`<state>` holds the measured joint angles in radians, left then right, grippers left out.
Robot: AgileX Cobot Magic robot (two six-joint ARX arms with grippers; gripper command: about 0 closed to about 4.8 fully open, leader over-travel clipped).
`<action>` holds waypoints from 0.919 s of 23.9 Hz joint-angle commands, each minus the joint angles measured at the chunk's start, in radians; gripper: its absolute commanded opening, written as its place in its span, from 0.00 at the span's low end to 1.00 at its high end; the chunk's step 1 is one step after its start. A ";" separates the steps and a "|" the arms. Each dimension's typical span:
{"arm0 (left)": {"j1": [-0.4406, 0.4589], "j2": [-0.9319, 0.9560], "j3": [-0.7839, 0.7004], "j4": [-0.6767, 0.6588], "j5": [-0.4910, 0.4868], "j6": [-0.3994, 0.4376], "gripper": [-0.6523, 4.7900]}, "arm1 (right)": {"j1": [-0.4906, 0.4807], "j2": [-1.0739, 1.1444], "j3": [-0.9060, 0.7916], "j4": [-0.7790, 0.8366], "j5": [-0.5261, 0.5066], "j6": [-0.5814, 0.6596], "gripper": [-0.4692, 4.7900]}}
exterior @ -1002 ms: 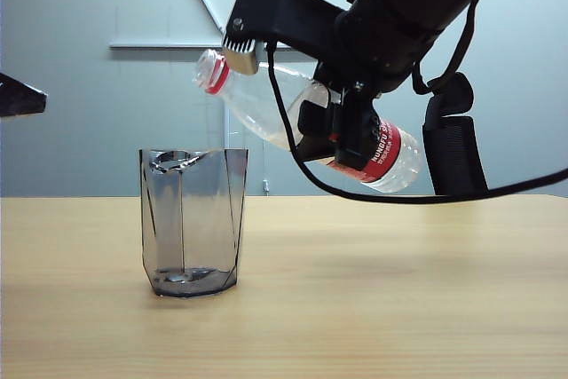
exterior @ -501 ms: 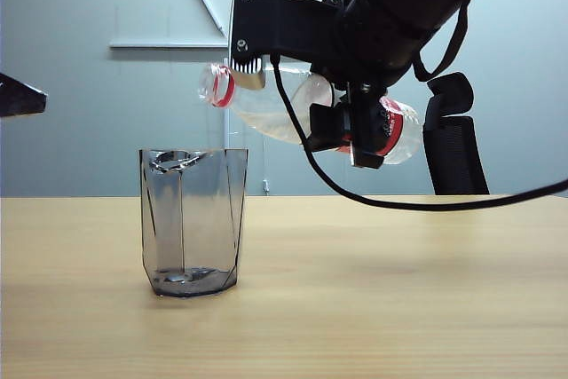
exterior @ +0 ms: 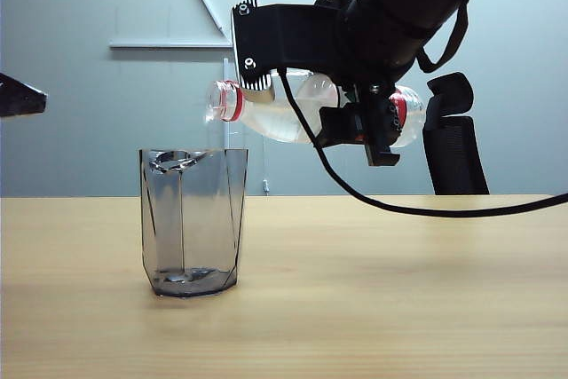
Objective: Pick up the mineral water bottle on the table and pour water into the mug until it's half full.
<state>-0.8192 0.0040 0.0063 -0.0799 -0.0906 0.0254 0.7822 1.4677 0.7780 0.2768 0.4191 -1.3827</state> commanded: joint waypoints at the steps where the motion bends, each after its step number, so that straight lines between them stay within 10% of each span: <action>1: 0.000 0.002 0.003 0.006 0.000 -0.003 0.12 | 0.001 -0.010 0.012 0.084 0.016 -0.050 0.67; 22: 0.000 0.002 0.003 0.006 0.000 -0.003 0.12 | 0.002 -0.010 0.011 0.102 0.058 -0.117 0.67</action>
<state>-0.8192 0.0048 0.0063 -0.0799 -0.0906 0.0254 0.7826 1.4673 0.7780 0.3248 0.4702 -1.5009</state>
